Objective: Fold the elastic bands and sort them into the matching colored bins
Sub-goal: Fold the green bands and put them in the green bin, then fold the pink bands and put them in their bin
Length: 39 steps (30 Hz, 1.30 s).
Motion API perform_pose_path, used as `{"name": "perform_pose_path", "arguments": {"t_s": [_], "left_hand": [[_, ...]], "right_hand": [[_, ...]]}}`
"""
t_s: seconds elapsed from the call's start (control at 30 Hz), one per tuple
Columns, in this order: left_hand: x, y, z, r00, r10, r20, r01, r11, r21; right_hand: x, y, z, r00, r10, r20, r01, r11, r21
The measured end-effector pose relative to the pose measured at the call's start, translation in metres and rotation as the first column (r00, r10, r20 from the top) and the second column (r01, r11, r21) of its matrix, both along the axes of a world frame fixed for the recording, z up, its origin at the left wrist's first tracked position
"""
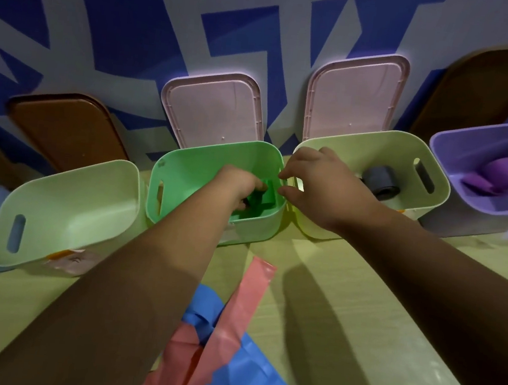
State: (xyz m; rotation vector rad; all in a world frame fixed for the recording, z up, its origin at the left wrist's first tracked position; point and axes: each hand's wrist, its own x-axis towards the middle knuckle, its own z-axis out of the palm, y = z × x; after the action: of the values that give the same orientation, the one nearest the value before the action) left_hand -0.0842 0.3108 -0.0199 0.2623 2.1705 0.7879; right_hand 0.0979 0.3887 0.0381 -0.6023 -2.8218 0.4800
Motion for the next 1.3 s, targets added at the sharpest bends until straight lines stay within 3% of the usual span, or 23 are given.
{"name": "perform_pose_path", "arguments": {"t_s": [0.47,0.63,0.9,1.1,1.2,1.3], "left_hand": [[-0.005,0.0,0.001,0.983,-0.105,-0.148,0.095,0.993,-0.069],[-0.012,-0.012,0.012,0.988,-0.044,-0.146,0.05,0.998,0.038],[0.014,-0.077,0.064,0.976,-0.134,-0.17,0.161,0.974,0.158],[0.054,-0.171,0.101,0.984,-0.051,-0.169,0.113,0.916,0.385],[0.07,-0.216,0.102,0.987,0.015,-0.163,0.06,0.894,0.445],[0.08,-0.253,0.088,0.974,0.027,-0.226,0.078,0.892,0.445]], "right_hand": [[0.001,-0.008,-0.007,0.999,-0.033,-0.025,0.034,0.998,0.043],[0.0,-0.016,-0.004,0.998,-0.063,-0.019,0.064,0.996,0.057],[-0.001,-0.044,0.005,0.99,-0.138,-0.009,0.138,0.985,0.1],[0.009,-0.09,0.018,0.979,-0.173,-0.11,0.174,0.985,-0.003],[0.022,-0.127,0.017,0.975,-0.134,-0.175,0.128,0.991,-0.045],[0.037,-0.166,0.006,0.985,-0.099,-0.14,0.089,0.993,-0.073]]}}
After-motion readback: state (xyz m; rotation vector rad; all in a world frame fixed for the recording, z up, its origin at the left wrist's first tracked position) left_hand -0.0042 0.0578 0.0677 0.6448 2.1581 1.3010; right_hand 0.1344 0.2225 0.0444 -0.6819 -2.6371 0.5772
